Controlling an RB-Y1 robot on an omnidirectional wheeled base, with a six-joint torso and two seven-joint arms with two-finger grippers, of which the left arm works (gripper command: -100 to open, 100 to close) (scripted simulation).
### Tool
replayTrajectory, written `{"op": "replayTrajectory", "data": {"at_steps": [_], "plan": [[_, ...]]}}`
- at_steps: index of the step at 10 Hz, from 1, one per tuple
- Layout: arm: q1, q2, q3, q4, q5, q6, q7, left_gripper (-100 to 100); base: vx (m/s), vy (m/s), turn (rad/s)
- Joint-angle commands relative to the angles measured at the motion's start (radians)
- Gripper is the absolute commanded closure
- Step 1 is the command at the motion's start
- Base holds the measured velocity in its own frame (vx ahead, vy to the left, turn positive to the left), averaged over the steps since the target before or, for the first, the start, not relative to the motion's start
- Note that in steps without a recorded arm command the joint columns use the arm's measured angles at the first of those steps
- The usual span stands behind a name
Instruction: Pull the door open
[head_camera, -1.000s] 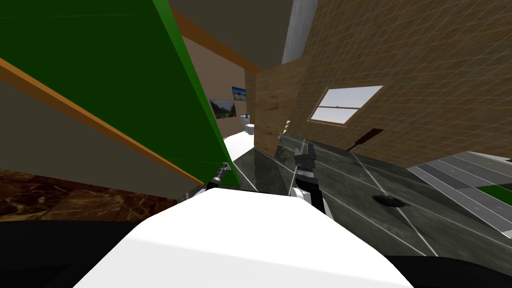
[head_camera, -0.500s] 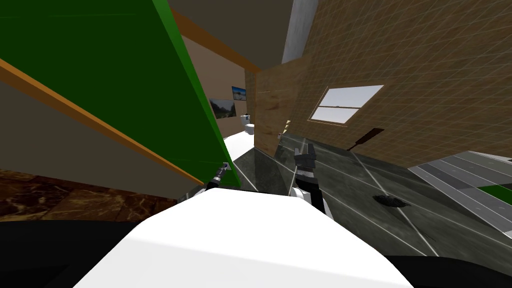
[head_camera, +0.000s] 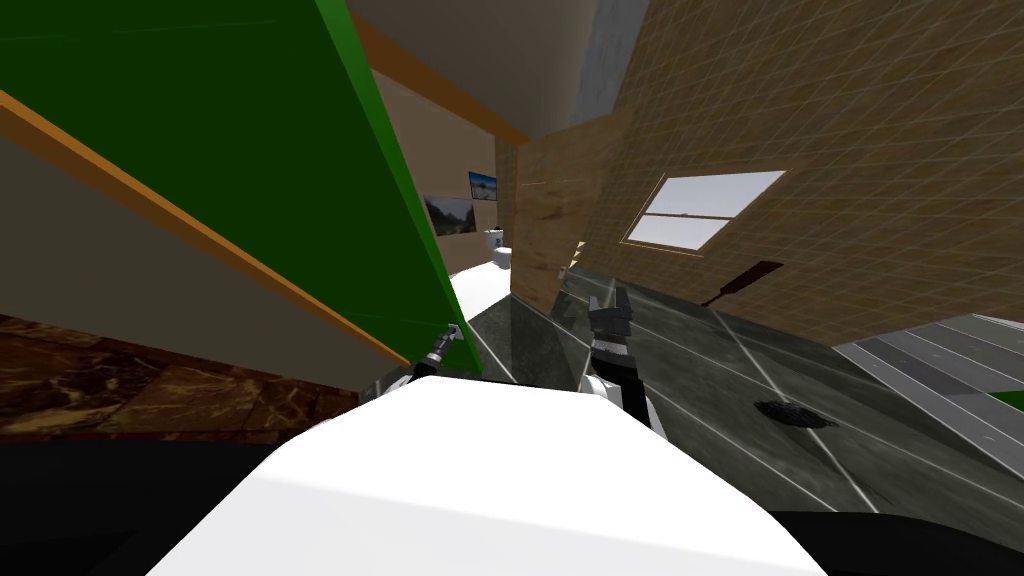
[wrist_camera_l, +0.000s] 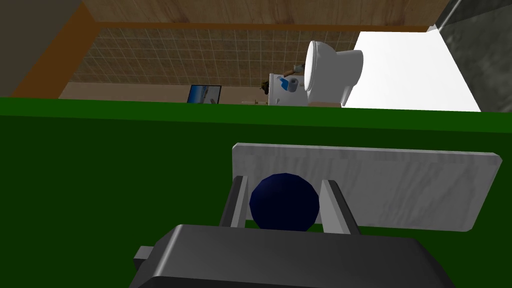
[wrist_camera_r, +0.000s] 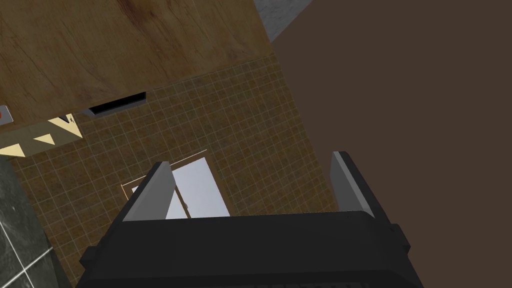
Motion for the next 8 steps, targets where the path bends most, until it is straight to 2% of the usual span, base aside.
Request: {"op": "replayTrajectory", "data": {"at_steps": [1, 4, 8], "plan": [[-0.001, 0.002, -0.034, -0.001, -0.004, -0.013, 0.007, 100, -0.03, 0.02, 0.058], [-0.004, 0.013, -0.067, -0.002, -0.004, -0.024, 0.014, 100, -0.018, 0.03, 0.086], [-0.004, 0.013, -0.067, -0.002, -0.004, -0.024, 0.014, 100, -0.001, 0.002, 0.007]]}}
